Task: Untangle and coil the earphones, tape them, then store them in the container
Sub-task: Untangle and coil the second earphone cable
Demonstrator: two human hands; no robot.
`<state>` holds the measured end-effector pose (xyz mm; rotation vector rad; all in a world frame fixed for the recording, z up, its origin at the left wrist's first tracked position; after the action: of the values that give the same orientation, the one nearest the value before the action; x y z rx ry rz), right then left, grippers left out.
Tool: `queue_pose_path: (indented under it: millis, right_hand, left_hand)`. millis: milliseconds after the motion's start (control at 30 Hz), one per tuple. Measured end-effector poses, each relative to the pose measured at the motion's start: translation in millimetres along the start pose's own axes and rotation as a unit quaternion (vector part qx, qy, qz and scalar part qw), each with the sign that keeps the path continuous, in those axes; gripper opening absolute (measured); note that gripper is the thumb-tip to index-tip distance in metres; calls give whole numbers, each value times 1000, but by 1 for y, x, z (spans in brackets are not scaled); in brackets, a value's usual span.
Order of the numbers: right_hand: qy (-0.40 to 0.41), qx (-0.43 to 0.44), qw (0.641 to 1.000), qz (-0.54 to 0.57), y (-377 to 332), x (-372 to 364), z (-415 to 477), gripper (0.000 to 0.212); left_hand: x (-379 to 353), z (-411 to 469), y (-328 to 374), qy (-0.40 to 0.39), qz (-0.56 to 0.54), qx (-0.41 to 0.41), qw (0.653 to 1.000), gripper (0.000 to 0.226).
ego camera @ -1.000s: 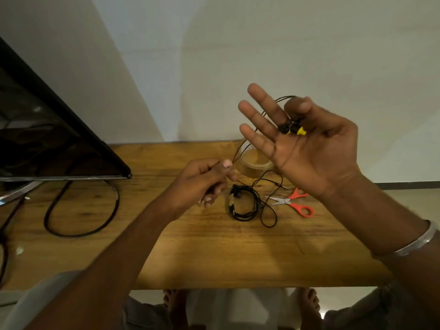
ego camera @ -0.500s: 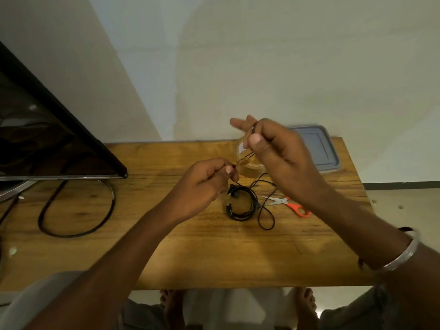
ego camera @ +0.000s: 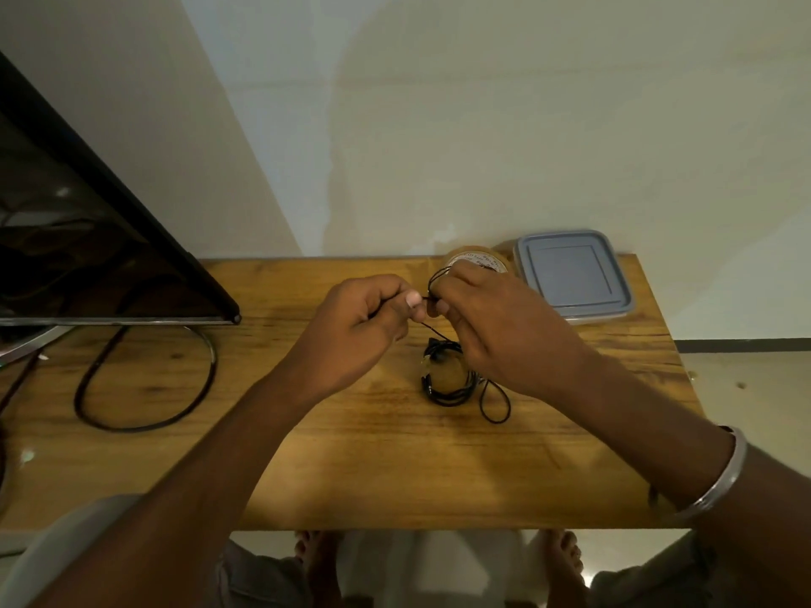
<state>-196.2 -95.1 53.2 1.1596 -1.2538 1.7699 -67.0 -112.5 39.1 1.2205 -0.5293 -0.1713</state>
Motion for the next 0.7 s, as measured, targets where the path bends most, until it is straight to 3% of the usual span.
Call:
queue_pose_path:
  millis: [100, 167, 233, 267, 300, 333, 400, 433, 467, 500, 567, 700]
  right_hand:
    - [-5, 13, 1000, 22, 1, 1, -1, 13]
    - [-35, 3, 995, 95, 2, 0, -3, 16]
    - [-105, -65, 969, 215, 9, -3, -3, 23]
    - [-158, -113, 932, 305, 12, -6, -4, 25]
    - [-214, -151, 872, 414, 10, -9, -5, 26]
    - [-264, -174, 786, 531, 5, -10, -8, 25]
    - [-336, -171, 578, 723, -10, -5, -10, 21]
    - [-347, -150, 498, 780, -15, 1, -9, 18]
    - [-345, -126, 442, 819, -18, 7, -9, 17]
    - [-333, -107, 406, 844, -19, 13, -8, 16]
    - [-288, -105, 377, 874, -14, 21, -4, 20]
    - [-188, -119, 382, 897, 3, 39, 3, 31]
  left_hand:
    - [3, 1, 2, 1, -1, -13, 1000, 25]
    - [7, 2, 5, 15, 5, -26, 1000, 22]
    - [16, 4, 6, 44, 15, -36, 998, 22]
    - [21, 5, 5, 59, 18, -39, 997, 22]
    - [25, 6, 5, 70, 19, -41, 997, 21]
    - [26, 6, 6, 74, 13, -45, 996, 21]
    - [22, 6, 8, 67, -23, -45, 996, 24]
    - [18, 6, 8, 61, -46, -37, 996, 26]
    - [14, 6, 8, 56, -65, -28, 996, 28]
    - [9, 6, 6, 51, -81, -18, 995, 31]
    - [1, 4, 1, 31, -102, 3, 994, 35]
    - [-5, -1, -10, -26, -22, 30, 999, 35]
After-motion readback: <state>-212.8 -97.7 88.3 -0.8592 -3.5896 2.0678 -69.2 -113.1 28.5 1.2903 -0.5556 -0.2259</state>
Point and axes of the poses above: each hand's wrist, its own z-axis towards the middle knuckle, its own x-axis out of the back of the hand, y = z × x, the point moved 7 cm from there along z, towards the middle knuckle, and after that the axes turned 14 degrees about -x, right-handed, at the moved point
